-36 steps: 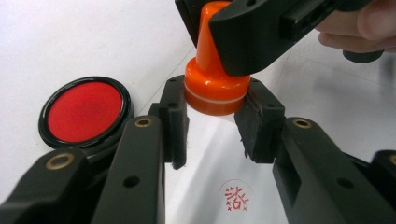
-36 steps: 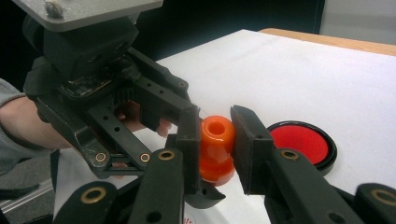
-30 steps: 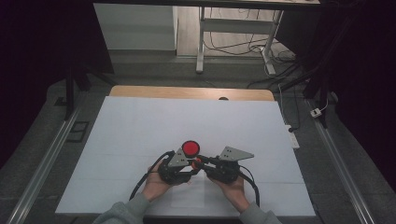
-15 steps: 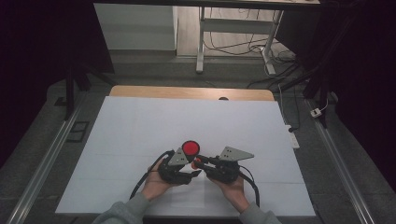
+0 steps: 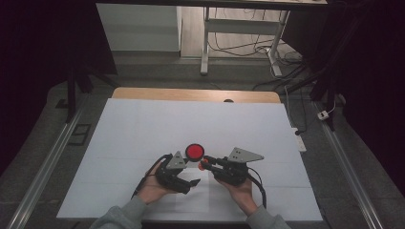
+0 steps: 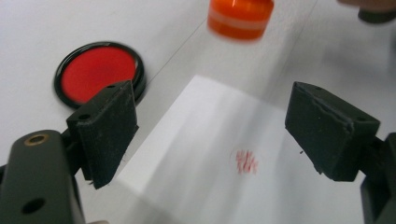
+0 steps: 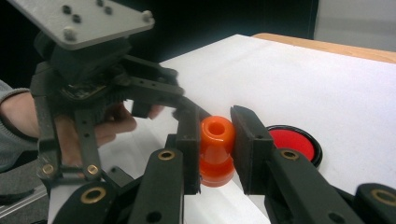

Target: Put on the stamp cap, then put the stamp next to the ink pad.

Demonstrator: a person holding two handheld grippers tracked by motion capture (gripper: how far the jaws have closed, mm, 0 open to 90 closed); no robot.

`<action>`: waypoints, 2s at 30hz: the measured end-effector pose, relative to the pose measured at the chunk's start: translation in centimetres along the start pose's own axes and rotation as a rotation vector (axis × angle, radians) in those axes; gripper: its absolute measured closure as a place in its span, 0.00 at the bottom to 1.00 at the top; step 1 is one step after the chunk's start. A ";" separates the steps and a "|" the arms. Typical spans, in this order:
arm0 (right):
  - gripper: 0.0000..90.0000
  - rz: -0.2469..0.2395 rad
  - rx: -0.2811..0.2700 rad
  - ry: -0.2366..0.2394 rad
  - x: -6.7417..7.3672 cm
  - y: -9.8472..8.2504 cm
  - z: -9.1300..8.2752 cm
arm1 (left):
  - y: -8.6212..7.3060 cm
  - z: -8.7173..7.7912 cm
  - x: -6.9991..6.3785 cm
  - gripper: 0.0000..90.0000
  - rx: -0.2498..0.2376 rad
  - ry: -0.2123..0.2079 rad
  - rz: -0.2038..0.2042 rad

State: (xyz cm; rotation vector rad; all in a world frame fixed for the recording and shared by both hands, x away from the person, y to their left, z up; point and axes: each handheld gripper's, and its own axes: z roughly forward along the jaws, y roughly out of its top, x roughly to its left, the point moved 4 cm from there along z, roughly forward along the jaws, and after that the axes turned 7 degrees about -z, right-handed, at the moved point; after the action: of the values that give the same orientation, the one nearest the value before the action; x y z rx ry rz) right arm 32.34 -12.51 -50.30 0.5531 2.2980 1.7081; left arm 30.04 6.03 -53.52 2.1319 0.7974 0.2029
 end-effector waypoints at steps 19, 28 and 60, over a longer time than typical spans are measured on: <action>0.81 -0.032 0.006 -0.005 -0.5 0.6 -0.7 | -5.1 -7.0 3.0 0.20 -0.048 0.072 -0.098; 0.81 -0.054 0.007 -0.021 -0.8 1.0 -1.1 | -7.4 -9.2 3.9 0.20 -0.077 0.101 -0.157; 0.81 -0.083 0.095 -0.190 -5.0 0.4 -0.5 | -8.1 -9.0 4.9 0.21 -0.083 0.112 -0.203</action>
State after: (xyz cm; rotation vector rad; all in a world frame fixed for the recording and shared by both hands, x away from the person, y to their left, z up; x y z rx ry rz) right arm 36.74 -15.01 -49.96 0.6018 2.2426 1.4483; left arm 26.45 18.54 -54.48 1.9601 1.0466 0.2452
